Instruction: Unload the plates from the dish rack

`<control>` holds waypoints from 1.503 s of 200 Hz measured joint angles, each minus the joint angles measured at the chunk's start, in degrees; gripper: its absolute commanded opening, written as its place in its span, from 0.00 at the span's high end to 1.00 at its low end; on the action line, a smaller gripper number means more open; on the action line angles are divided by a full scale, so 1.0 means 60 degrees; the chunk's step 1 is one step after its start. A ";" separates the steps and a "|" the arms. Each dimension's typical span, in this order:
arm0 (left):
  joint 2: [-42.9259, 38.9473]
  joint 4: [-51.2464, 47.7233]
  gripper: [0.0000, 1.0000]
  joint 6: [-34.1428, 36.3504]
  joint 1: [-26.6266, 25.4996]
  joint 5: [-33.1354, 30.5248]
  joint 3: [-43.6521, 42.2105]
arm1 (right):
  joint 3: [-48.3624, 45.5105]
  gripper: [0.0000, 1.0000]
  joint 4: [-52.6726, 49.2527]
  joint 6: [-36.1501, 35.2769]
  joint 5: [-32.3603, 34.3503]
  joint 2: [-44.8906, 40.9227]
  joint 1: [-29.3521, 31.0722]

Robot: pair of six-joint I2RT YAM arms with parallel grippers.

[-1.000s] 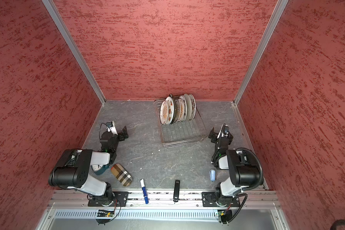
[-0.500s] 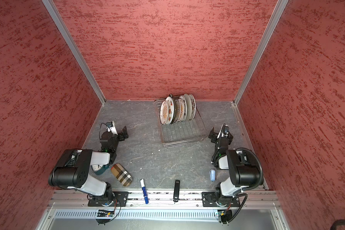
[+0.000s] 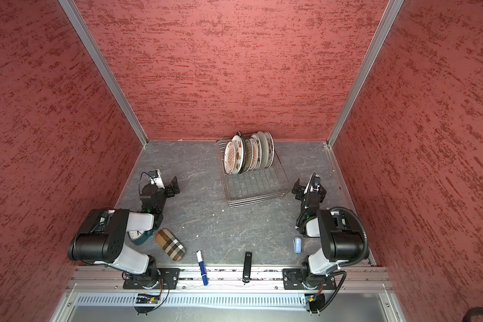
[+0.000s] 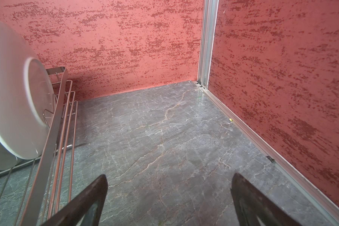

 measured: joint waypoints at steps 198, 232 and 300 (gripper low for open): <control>-0.4911 -0.2506 0.01 -0.0386 -0.0157 0.0204 0.0149 | 0.0342 0.01 -0.3027 0.1268 -0.1027 -0.5074 0.0000; -0.6510 -0.3450 0.01 -0.2568 0.0131 0.1738 0.0321 | 0.1282 0.01 -0.4838 0.3166 -0.1432 -0.5996 -0.0025; -0.6710 -0.3246 0.01 -0.6320 0.0127 0.4011 0.0058 | 0.1231 0.01 -0.5002 0.4787 -0.3541 -0.6550 -0.0047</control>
